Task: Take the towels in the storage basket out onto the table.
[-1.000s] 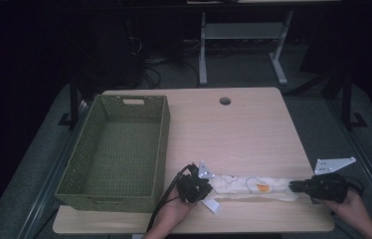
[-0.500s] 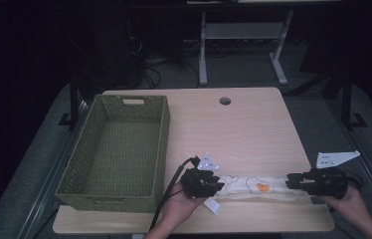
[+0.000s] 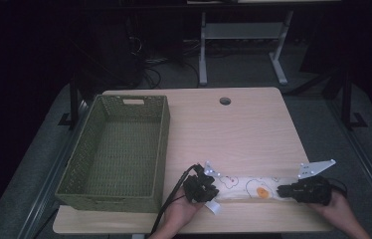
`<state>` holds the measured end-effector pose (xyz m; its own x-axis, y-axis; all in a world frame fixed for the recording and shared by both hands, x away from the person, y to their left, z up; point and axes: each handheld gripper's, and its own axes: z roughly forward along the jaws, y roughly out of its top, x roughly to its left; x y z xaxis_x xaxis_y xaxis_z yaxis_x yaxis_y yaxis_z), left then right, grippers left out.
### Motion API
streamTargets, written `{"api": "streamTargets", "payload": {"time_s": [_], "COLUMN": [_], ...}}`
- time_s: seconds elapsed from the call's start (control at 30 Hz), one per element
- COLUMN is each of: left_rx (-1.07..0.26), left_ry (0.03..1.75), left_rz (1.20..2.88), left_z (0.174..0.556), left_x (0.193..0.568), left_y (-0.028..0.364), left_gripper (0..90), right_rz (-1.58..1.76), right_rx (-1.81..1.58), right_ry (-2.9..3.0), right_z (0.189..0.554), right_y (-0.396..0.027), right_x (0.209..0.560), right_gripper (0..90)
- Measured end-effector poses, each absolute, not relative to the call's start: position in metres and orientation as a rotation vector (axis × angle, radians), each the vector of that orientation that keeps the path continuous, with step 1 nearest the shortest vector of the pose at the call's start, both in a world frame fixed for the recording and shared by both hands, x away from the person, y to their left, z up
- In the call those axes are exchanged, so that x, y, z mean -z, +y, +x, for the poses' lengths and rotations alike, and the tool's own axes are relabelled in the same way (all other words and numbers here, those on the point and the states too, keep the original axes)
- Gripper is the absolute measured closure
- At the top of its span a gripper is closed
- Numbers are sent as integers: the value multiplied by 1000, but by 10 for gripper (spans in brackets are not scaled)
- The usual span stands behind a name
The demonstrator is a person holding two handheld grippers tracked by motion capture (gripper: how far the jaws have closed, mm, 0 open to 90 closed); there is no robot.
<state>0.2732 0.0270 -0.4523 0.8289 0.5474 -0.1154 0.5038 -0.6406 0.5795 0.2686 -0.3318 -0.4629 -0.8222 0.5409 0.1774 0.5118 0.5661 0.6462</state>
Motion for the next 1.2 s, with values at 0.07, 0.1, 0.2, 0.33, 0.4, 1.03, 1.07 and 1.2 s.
{"api": "streamTargets", "payload": {"time_s": [0.07,0.1,0.2,0.33,0.4,1.03,1.07,1.2], "left_rx": [-101,-108,-118,-133,-155,-180,-186,-200], "left_ry": [773,764,760,774,787,836,842,862], "left_rz": [2385,2393,2401,2343,2325,2328,2319,2325], "left_z": [272,271,271,273,274,273,273,276], "left_x": [453,453,450,440,435,442,440,442], "left_y": [28,28,27,30,32,39,38,39], "left_gripper": [797,798,783,755,753,720,718,705], "right_rz": [924,921,922,922,930,962,967,996], "right_rx": [-1110,-1107,-1097,-1117,-1125,-1079,-1091,-1081], "right_ry": [2735,2735,2732,2715,2695,2670,2660,2642], "right_z": [267,267,266,266,267,262,263,267], "right_y": [-333,-333,-333,-335,-337,-346,-347,-347], "right_x": [464,463,463,458,453,456,454,451], "right_gripper": [792,792,787,758,737,700,698,683]}}
